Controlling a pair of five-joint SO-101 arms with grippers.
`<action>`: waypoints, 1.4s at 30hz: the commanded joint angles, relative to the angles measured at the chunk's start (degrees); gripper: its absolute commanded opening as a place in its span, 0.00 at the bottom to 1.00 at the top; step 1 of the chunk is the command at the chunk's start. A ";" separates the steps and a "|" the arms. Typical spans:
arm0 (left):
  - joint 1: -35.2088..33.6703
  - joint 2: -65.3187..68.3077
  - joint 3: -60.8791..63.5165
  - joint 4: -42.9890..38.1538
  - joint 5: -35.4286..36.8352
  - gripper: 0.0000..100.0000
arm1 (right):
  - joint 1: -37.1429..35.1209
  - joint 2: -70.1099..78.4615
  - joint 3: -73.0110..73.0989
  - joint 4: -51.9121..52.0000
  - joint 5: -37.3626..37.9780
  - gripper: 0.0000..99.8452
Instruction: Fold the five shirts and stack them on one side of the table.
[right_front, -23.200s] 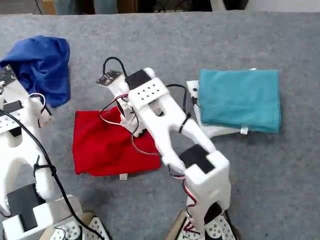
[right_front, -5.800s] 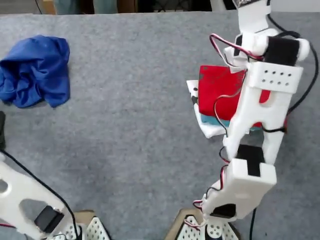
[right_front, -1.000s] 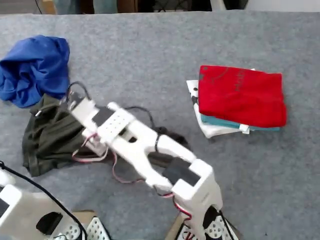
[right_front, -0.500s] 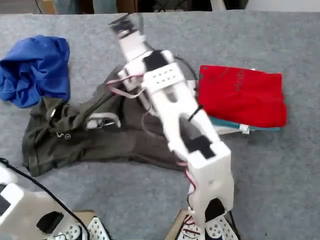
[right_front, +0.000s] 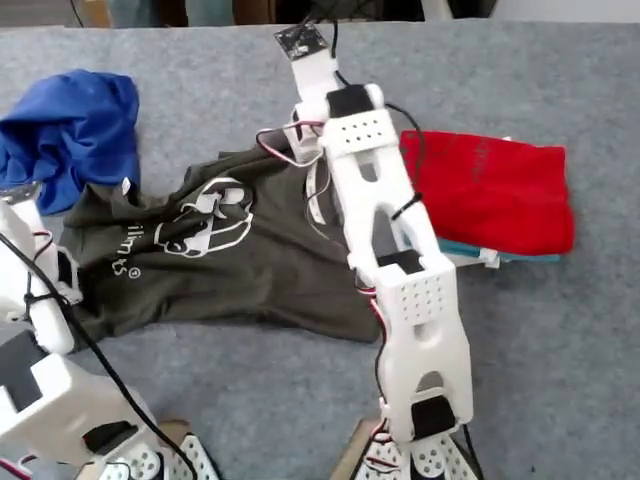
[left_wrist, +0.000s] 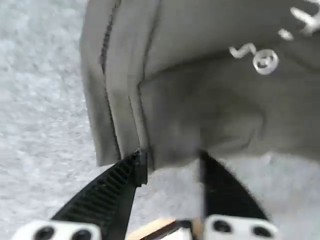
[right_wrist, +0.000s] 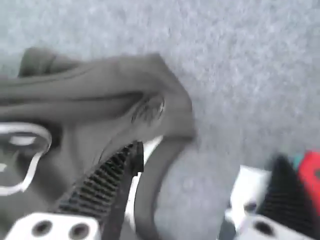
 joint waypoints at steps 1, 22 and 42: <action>0.66 -2.46 3.30 -6.15 6.95 0.26 | -0.79 -0.57 -8.84 11.78 0.44 0.47; 6.29 7.38 5.23 -2.20 6.77 0.03 | -6.86 1.71 23.60 20.13 -7.38 0.04; -20.62 8.70 -0.31 18.73 -23.56 0.03 | -6.07 -40.92 74.95 20.22 10.46 0.02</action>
